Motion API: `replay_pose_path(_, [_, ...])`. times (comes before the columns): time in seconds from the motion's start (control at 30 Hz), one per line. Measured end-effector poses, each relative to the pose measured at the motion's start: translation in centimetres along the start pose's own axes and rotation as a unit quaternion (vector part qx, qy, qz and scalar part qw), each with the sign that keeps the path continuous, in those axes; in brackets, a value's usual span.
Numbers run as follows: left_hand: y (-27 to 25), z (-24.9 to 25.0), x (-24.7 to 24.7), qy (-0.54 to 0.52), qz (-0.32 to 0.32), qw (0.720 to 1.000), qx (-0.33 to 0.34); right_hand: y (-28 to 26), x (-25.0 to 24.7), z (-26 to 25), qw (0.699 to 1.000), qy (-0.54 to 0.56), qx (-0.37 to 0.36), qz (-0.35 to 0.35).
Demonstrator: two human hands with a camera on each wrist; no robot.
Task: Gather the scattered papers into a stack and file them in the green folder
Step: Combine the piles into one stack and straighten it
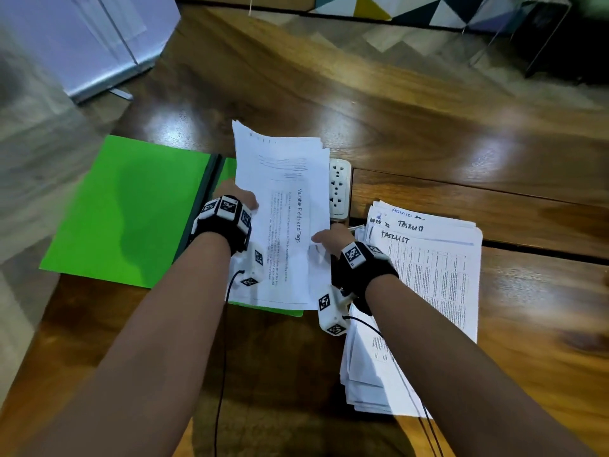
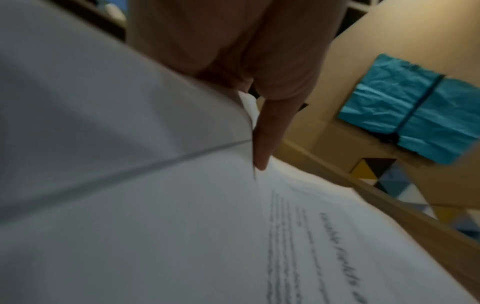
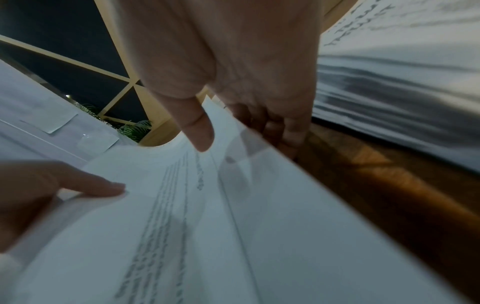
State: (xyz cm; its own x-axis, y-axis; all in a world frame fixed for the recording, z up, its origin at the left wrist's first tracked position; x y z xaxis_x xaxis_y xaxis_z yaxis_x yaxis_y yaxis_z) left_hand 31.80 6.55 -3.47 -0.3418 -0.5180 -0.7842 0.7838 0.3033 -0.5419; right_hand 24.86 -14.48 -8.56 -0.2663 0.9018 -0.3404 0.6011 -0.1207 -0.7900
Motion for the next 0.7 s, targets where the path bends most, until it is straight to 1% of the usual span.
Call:
replay_pose_path(0.07, [-1.9,2.2,-1.8,0.032,0.045,0.997,0.055,-0.2,-0.5,0.3,0.998,0.054,-0.015,-0.001])
replay_pose_path(0.1, [-3.4,3.4,-2.7,0.047,0.069,0.993,0.082,-0.8,-0.5,0.3,0.996,0.080,-0.012,-0.024])
replay_pose_path(0.17, [-6.5,5.5,-4.2,0.092,0.109,0.980,0.136,-1.6,-1.1,0.4,0.989,0.137,-0.034,-0.034])
replay_pose_path(0.27, [-12.1,8.8,-5.2,0.187,0.148,0.944,0.227,-3.1,-2.9,1.1,0.971,0.228,-0.058,-0.036])
replay_pose_path(0.33, [-16.0,10.9,-5.0,0.244,0.160,0.915,0.278,-4.5,-4.0,1.9,0.947,0.310,-0.067,-0.051])
replay_pose_path(0.37, [-17.7,11.8,-4.9,0.254,0.162,0.905,0.300,-4.9,-4.7,2.5,0.934,0.348,-0.072,-0.040])
replay_pose_path(0.43, [-20.6,13.2,-4.9,0.247,0.155,0.898,0.331,-6.1,-6.3,4.0,0.910,0.405,-0.090,-0.010])
replay_pose_path(0.5, [-22.5,14.3,-4.9,0.210,0.137,0.898,0.360,-7.2,-7.3,5.6,0.882,0.459,-0.104,-0.016])
replay_pose_path(0.57, [-23.7,15.2,-4.6,0.155,0.107,0.902,0.389,-8.4,-8.6,7.0,0.861,0.494,-0.121,-0.020])
replay_pose_path(0.63, [-24.1,15.7,-4.2,0.090,0.081,0.912,0.393,-9.7,-10.1,8.3,0.837,0.527,-0.145,-0.018])
replay_pose_path(0.7, [-23.7,15.6,-3.8,0.022,0.073,0.925,0.373,-10.5,-12.0,9.5,0.827,0.538,-0.161,0.023])
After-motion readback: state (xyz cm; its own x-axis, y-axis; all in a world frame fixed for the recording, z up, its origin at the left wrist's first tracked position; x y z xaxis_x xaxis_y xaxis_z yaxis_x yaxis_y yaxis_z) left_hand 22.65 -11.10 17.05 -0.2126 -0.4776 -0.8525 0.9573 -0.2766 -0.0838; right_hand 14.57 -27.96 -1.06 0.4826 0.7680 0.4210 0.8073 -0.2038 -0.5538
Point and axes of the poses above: each hand's wrist, its own y-axis towards the middle knuckle, its own x-axis out of the palm, z = x × y, the point moved 7 cm from there along y, towards the middle knuckle, and after that the axes turned 6 degrees about y, right-handed, at the moved point
